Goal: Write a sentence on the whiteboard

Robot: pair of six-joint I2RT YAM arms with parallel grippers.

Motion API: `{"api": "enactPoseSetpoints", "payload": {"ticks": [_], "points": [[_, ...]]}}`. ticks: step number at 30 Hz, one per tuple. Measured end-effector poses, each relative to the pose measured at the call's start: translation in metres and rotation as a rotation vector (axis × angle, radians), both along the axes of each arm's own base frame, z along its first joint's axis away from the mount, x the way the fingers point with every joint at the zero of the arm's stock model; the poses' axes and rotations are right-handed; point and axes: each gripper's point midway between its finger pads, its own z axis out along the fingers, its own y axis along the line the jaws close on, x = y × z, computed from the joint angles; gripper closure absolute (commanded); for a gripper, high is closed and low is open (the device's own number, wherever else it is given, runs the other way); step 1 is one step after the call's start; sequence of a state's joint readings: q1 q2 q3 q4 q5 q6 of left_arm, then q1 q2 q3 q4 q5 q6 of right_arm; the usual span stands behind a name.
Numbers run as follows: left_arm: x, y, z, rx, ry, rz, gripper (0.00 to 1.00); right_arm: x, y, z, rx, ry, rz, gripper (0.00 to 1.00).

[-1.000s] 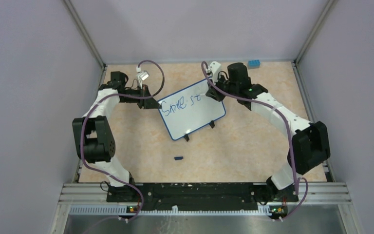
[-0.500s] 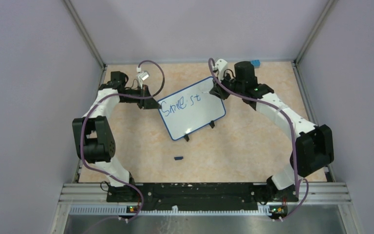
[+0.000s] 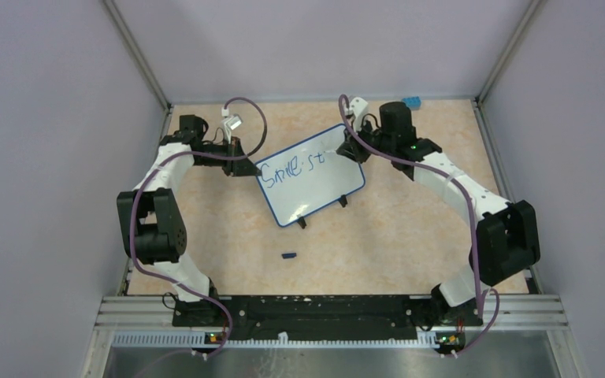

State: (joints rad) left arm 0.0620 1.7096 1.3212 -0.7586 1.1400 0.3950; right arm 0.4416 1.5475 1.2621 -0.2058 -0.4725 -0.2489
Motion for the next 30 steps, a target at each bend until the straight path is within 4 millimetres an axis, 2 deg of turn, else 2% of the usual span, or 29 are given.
{"api": "enactPoseSetpoints", "payload": {"ticks": [17,30], "points": [[-0.0009,-0.0025,0.0008,0.008,-0.006,-0.005,1.00,-0.0068,0.0045,-0.0021,0.039,0.046,0.016,1.00],[-0.0011,-0.0055,0.0018,0.031,-0.018,-0.006,1.00,-0.0075,0.0005,0.0003,0.079,0.082,0.022,1.00]]}}
